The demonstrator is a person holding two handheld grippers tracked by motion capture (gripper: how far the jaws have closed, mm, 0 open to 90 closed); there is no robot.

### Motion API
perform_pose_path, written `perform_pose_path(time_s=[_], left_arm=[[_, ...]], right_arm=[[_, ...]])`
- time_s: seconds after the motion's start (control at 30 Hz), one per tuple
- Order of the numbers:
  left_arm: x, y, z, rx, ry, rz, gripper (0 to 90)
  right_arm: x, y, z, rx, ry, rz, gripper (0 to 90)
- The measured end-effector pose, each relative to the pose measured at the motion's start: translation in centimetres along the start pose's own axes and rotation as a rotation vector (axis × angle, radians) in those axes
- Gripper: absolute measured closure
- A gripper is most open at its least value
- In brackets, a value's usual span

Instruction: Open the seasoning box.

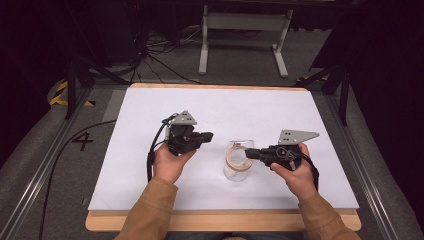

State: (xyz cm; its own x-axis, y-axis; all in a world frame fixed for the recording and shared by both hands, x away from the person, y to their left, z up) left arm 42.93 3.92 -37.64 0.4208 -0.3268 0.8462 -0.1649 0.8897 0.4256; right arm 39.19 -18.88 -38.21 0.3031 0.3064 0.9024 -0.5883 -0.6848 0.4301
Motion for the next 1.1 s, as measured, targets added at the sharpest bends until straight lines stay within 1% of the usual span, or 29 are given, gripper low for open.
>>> perform_pose_path(time_s=[0.03, 0.07, 0.1, 0.13, 0.23, 0.27, 0.33, 0.43, 0.47, 0.5, 0.53, 0.6, 0.63, 0.7, 0.83, 0.9, 0.93, 0.97, 1.0, 1.03, 1.07, 1.1], left_arm=[[-0.2, 0.3, 0.0, 0.000, 0.009, 0.004, 88.7], [-0.4, 0.6, -0.1, 0.011, 0.011, 0.001, 88.7], [-0.4, 0.6, -0.1, 0.011, 0.011, 0.001, 88.7], [-0.7, 1.0, -0.1, 0.014, 0.020, 0.002, 88.7], [-1.2, 1.8, -0.1, 0.025, 0.031, 0.013, 88.3], [-1.5, 2.0, 0.0, 0.028, 0.041, 0.011, 88.3], [-1.8, 2.5, -0.1, 0.036, 0.043, 0.006, 88.3], [-2.4, 3.2, -0.1, 0.053, 0.056, 0.017, 88.3], [-2.6, 3.5, -0.2, 0.060, 0.061, 0.012, 88.3], [-2.7, 3.6, -0.2, 0.063, 0.061, 0.013, 88.3], [-2.9, 3.8, -0.3, 0.065, 0.073, 0.020, 88.3], [-3.1, 4.1, -0.3, 0.068, 0.077, 0.020, 88.3], [-3.1, 4.2, -0.4, 0.070, 0.076, 0.028, 88.3], [-3.2, 4.3, -0.3, 0.074, 0.078, 0.027, 88.0], [-3.2, 4.4, -0.2, 0.071, 0.083, 0.030, 87.9], [-3.1, 4.4, -0.2, 0.070, 0.073, 0.027, 87.6], [-3.1, 4.3, -0.2, 0.069, 0.077, 0.032, 87.5], [-3.0, 4.3, -0.2, 0.065, 0.066, 0.029, 87.2], [-2.9, 4.3, 0.0, 0.062, 0.073, 0.024, 86.8], [-2.8, 4.3, -0.1, 0.061, 0.061, 0.024, 85.7], [-2.7, 4.2, 0.0, 0.053, 0.066, 0.033, 85.3], [-2.6, 4.3, -0.1, 0.054, 0.050, 0.023, 85.2]], right_arm=[[0.1, -0.1, 0.1, -0.003, 0.005, 0.000, 90.0], [0.3, -0.2, 0.2, -0.006, 0.010, 0.000, 90.0], [0.3, -0.2, 0.2, -0.006, 0.010, 0.000, 90.0], [0.4, -0.3, 0.4, -0.007, 0.009, 0.003, 90.0], [0.9, -0.6, 1.0, -0.010, 0.003, 0.011, 90.0], [1.0, -0.7, 1.2, -0.010, -0.001, 0.014, 90.0], [1.2, -0.9, 1.6, -0.013, -0.002, 0.022, 90.0], [1.4, -1.2, 2.1, -0.019, -0.014, 0.024, 90.0], [1.5, -1.4, 2.4, -0.021, -0.017, 0.026, 90.0], [1.5, -1.5, 2.5, -0.022, -0.022, 0.025, 90.0], [1.5, -1.6, 2.7, -0.025, -0.022, 0.026, 90.0], [1.5, -1.8, 3.0, -0.036, -0.027, 0.024, 90.0], [1.5, -1.9, 3.1, -0.042, -0.028, 0.022, 90.0], [1.5, -2.1, 3.2, -0.062, -0.027, 0.020, 90.0], [1.6, -2.2, 2.9, -0.054, -0.017, 0.020, 90.0], [1.7, -2.1, 2.7, -0.050, -0.009, 0.022, 90.0], [1.8, -1.9, 2.6, -0.048, -0.007, 0.026, 90.0], [1.8, -1.8, 2.5, -0.044, -0.007, 0.028, 90.0], [1.9, -1.6, 2.5, -0.041, -0.005, 0.031, 90.0], [2.0, -1.2, 2.6, -0.042, -0.003, 0.035, 90.0], [2.0, -1.0, 2.7, -0.043, -0.003, 0.037, 90.0], [2.1, -0.7, 2.8, -0.044, 0.000, 0.040, 89.8]])
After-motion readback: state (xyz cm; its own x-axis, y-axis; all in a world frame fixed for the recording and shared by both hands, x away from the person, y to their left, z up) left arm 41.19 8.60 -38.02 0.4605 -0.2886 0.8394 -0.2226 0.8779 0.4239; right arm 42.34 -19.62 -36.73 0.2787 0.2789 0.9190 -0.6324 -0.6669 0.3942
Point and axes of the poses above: each handheld gripper's, and its own axes: y roughly backward along the jaws, x roughly out of its top, z roughly to its right, the point moved 6 cm from there along -y, roughly forward along the jaws, and after that the axes turned 15 degrees about -x, right-handed, at the moved point
